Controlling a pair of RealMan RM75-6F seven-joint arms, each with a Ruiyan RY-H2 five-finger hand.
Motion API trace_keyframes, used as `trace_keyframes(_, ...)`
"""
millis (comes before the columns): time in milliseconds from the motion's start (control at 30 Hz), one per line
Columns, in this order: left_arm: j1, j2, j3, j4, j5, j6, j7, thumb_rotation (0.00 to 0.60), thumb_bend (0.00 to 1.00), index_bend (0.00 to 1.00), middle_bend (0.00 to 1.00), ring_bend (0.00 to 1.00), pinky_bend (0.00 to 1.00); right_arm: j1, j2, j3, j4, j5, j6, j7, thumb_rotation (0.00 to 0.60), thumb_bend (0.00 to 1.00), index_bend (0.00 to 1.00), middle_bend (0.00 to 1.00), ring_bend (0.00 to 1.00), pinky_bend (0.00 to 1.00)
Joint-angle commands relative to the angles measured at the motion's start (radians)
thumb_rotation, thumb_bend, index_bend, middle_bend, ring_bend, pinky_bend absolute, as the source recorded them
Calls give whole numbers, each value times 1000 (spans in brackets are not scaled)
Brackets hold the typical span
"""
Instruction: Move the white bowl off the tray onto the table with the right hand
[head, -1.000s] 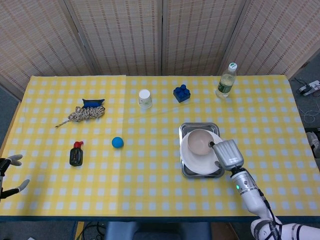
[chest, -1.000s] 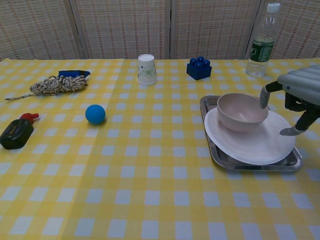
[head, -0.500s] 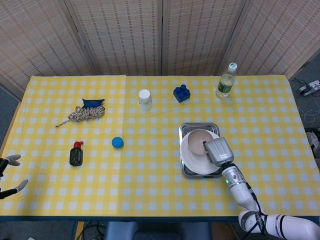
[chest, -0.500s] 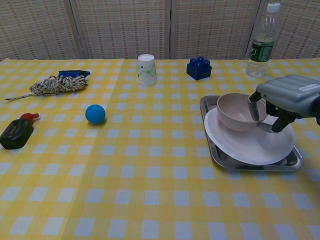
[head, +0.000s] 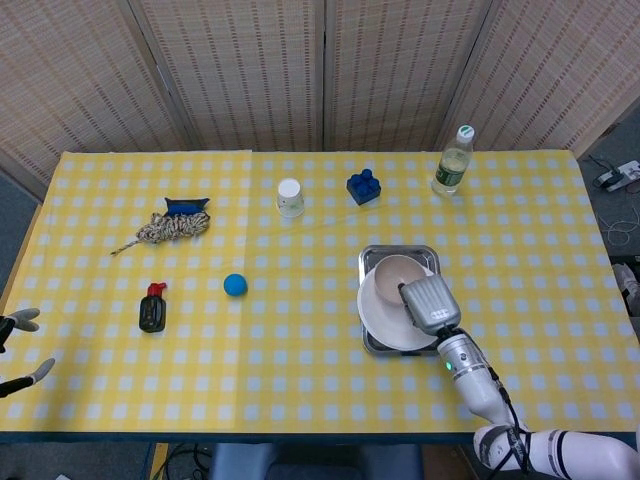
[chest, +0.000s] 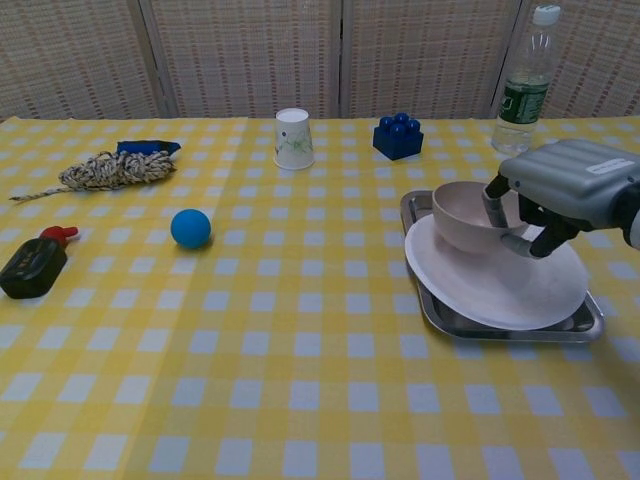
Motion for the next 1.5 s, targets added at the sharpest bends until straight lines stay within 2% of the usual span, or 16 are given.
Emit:
trace_keyframes(33, 0, 0, -1, 1, -2, -1, -1, 600, 135, 341, 431, 309, 519, 11, 25, -10, -93, -46, 47, -59, 600, 467, 687, 1000, 1000, 1000)
trace_keyframes(267, -1, 3, -8, 5, -18, -10, -14, 600, 135, 341, 431, 309, 518, 53, 0, -11, -191, -80, 74, -177, 600, 467, 687, 1000, 1000, 1000)
trace_keyframes(433, 0, 6, -16, 9, -38, -14, -22, 600, 135, 341, 431, 309, 518, 114, -84, 6, -165, -49, 51, -261, 600, 467, 687, 1000, 1000, 1000)
trace_keyframes(600, 4, 14, -26, 12, -65, -19, -36, 600, 135, 342, 431, 309, 518, 156, -163, 15, -106, -25, 27, -275, 600, 459, 679, 1000, 1000, 1000)
trace_keyframes(667, 6, 20, -28, 12, -74, -23, -42, 600, 135, 342, 431, 309, 518, 165, -188, 10, -79, -21, 18, -266, 600, 419, 589, 1000, 1000, 1000)
trace_keyframes(800, 12, 32, -32, 14, -86, -23, -62, 600, 135, 348, 431, 309, 518, 167, -212, 5, -47, -25, 24, -233, 600, 261, 219, 1000, 1000, 1000)
trace_keyframes(900, 17, 36, -34, 12, -89, -20, -70, 600, 135, 356, 431, 309, 518, 163, -211, -3, -38, -44, 31, -203, 600, 135, 67, 991, 1000, 1000)
trace_keyframes(1000, 18, 43, -33, 5, -97, -29, -61, 600, 135, 360, 431, 310, 519, 154, -191, -17, -54, -66, 40, -181, 600, 11, 0, 918, 999, 1000)
trace_keyframes(1067, 18, 46, -31, -2, -96, -33, -55, 600, 135, 360, 431, 309, 519, 141, -165, -29, -83, -89, 59, -165, 600, 0, 0, 860, 976, 1000)
trace_keyframes(1167, 18, 48, -28, -7, -89, -32, -53, 600, 135, 361, 431, 309, 518, 108, -113, -58, -134, -138, 111, -159, 600, 0, 1, 738, 871, 995)
trace_keyframes(1267, 19, 47, -24, -7, -80, -29, -46, 600, 135, 362, 431, 310, 518, 53, -30, -96, -210, -177, 182, -156, 600, 6, 115, 637, 761, 945)
trace_keyframes(1333, 20, 46, -20, -8, -71, -26, -40, 600, 135, 366, 431, 309, 518, 0, 46, -129, -257, -208, 242, -133, 600, 19, 244, 572, 673, 892)
trace_keyframes(1500, 21, 29, -13, -2, -36, -3, -21, 600, 135, 479, 431, 310, 518, -126, 184, -195, -262, -274, 357, 43, 600, 43, 276, 480, 544, 739)
